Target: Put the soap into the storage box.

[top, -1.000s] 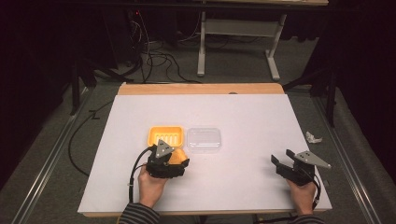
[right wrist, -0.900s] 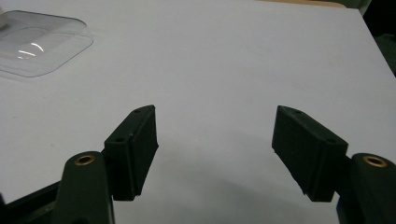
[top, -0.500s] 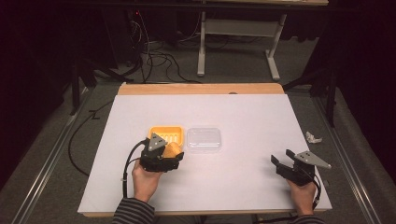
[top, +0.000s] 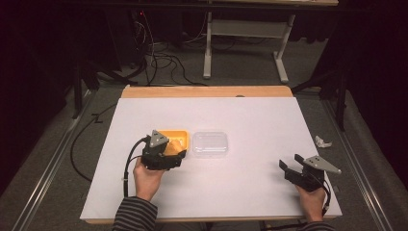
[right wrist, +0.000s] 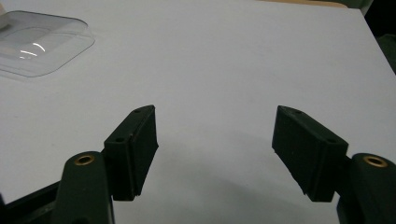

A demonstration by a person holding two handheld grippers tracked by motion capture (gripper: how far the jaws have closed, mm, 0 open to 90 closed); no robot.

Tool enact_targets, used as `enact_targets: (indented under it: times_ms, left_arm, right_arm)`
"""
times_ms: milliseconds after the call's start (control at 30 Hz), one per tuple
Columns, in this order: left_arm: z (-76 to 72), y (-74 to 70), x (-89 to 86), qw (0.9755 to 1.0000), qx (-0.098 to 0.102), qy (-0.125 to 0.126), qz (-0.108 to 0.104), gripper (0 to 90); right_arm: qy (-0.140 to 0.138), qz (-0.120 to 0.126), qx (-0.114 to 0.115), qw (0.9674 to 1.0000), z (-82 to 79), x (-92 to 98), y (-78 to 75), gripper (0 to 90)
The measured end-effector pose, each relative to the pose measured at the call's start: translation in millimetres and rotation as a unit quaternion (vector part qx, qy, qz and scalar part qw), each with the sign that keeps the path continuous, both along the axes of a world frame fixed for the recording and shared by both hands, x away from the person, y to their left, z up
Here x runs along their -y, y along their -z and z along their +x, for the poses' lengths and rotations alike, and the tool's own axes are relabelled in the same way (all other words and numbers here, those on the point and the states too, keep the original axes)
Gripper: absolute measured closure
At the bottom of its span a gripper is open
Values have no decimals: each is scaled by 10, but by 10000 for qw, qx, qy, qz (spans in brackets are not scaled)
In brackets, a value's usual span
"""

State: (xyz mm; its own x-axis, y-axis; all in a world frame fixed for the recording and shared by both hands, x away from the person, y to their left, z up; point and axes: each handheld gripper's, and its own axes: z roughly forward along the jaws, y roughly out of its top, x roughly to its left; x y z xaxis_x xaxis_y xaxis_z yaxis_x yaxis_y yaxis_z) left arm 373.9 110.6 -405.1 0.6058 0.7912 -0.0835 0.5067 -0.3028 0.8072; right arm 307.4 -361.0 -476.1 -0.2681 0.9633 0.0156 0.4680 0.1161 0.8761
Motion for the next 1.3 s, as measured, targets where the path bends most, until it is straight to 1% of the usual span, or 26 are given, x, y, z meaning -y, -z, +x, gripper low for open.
enact_targets:
  times_ms: [400,467,600,667,700,800,867,1000,1300]
  left_arm:
    - [122,-40,-19,9999,27,-88,101,264]
    - [146,-41,-13,9999,16,-94,84,264]
    - [201,-33,-1,9999,-13,-107,119,264]
    - [209,-34,3,9998,4,-114,147,264]
    - [222,-37,5,9998,52,-141,156,264]
    - [233,-34,-3,9998,69,-176,50,264]
    - [244,-29,1,9998,62,-184,58,264]
    - [308,-2,14,9997,24,-205,146,264]
    - [437,65,-45,9987,-72,-483,170,264]
  right_arm:
    - [19,-10,-6,10000,1,-1,0,314]
    - [15,-8,-10,10000,2,0,0,314]
    - [15,-1,10,10000,0,3,0,315]
    - [15,0,10,10000,-1,2,0,314]
    - [11,-24,7,10000,-2,-2,0,315]
    - [-12,-81,-2,10000,2,-13,0,316]
    - [-13,-80,-16,10000,4,-15,1,315]
    - [17,-59,17,10000,-1,-9,1,315]
    - [3,-73,7,10000,-2,-14,0,315]
